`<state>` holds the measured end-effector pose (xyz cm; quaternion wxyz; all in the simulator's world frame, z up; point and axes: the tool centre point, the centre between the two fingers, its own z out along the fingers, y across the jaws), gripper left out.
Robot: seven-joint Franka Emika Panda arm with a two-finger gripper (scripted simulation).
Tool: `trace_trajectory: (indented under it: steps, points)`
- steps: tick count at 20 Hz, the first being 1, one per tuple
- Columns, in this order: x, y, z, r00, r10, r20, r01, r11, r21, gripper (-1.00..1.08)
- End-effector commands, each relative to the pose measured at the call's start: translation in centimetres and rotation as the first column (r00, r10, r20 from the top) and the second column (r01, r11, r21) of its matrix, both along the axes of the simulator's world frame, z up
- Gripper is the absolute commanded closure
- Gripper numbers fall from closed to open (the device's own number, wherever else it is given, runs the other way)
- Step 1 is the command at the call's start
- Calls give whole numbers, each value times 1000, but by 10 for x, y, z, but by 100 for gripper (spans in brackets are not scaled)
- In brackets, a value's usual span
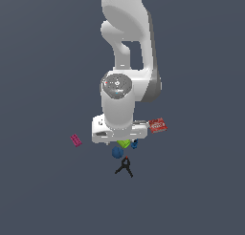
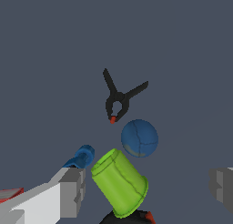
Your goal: Pick up a designated object from a clutter of objects.
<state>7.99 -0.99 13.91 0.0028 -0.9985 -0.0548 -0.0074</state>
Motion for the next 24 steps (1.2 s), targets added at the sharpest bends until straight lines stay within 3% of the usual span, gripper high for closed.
trace_trajectory:
  steps: [1,24]
  points:
    - [2,-5,-20,1000,7,-4,-7,1000,-2,-92]
    - [1,-14,-97,1000,18,-15,-18,1000,-6,-92]
